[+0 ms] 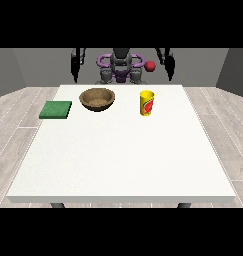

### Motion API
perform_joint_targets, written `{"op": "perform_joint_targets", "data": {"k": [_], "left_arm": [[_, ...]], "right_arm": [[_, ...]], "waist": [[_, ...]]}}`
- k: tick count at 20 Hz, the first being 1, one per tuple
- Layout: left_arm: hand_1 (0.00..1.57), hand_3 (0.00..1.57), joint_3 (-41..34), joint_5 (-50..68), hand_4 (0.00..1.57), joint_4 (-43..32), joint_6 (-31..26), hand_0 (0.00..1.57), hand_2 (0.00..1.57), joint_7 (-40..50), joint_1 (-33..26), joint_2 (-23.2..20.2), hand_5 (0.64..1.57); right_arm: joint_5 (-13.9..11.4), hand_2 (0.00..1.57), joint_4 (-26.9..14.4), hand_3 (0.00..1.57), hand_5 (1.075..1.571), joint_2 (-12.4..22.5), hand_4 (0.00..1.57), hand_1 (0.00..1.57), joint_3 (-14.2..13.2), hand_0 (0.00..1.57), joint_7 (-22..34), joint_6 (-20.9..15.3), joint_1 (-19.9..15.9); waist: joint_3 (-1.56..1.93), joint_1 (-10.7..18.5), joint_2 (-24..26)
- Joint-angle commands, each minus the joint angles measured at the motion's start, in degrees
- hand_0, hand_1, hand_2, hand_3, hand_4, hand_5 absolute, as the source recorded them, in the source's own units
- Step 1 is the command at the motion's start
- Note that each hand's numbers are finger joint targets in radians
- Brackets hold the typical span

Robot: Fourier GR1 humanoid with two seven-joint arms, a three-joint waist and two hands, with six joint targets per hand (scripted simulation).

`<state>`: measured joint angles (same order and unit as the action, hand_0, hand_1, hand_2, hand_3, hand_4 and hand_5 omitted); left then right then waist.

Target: Pick the cup and pour the ball into the bowl, then pick the bowl and place it on the pad

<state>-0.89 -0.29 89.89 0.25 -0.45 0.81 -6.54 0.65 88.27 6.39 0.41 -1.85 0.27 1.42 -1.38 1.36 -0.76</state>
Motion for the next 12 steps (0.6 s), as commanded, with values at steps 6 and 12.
{"op": "perform_joint_targets", "data": {"k": [6, 12], "left_arm": [[0.00, 0.00, -0.86, 1.35, 0.66, 6.04, -0.50, 0.00, 0.00, 6.09, 1.16, -2.10, 1.566], [0.00, 0.00, 1.90, 6.05, 0.64, 13.57, 6.04, 0.00, 0.00, 24.75, 1.03, 5.34, 1.564]], "right_arm": [[0.63, 0.00, 6.17, 0.00, 1.533, 2.99, 0.87, 0.00, -1.12, 0.00, 5.84, 0.40, -0.38], [8.26, 0.00, 17.77, 0.00, 1.532, -2.03, 0.86, 0.00, -0.64, 0.00, 25.61, -3.80, 2.02]], "waist": [[0.92, -0.52, 15.93], [1.38, -4.66, 22.29]]}}
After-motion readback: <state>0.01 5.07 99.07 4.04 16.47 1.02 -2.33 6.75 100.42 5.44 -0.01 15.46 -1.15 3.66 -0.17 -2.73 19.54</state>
